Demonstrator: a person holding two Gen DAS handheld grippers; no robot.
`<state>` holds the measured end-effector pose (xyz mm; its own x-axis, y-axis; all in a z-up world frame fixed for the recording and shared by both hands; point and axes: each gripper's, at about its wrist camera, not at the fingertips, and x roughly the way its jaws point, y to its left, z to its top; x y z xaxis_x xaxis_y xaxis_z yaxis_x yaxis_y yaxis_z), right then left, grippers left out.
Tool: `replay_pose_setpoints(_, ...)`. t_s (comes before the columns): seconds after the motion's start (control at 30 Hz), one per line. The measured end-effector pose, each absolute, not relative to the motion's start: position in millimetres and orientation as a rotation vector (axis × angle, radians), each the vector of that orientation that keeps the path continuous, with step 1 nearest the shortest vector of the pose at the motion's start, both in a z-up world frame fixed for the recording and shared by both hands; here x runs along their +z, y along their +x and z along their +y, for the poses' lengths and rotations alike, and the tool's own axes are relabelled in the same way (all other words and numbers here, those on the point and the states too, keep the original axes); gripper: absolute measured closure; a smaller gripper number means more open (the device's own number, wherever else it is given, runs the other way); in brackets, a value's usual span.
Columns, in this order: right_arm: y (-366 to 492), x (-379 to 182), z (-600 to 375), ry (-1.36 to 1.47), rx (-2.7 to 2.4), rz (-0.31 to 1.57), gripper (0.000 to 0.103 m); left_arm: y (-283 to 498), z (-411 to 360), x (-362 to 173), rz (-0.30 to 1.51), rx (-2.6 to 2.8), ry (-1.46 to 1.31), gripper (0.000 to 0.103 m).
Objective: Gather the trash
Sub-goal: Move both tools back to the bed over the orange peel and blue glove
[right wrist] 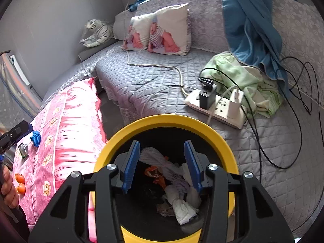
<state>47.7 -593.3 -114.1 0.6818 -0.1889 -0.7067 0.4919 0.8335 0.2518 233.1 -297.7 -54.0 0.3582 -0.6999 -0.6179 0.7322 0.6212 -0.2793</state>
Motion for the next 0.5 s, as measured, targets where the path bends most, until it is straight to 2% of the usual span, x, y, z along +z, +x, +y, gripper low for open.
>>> replay_pose_setpoints(0.3,123.2,-99.1,-512.4,0.362,-0.159,0.738,0.059,262.8,-168.9,-44.2,0.743,-0.694,0.014,0.052)
replay_pose_setpoints(0.5,180.1,-90.9,-439.2,0.283,0.014,0.748,0.058,257.2,-75.5,-44.1,0.731,-0.543,-0.017,0.046)
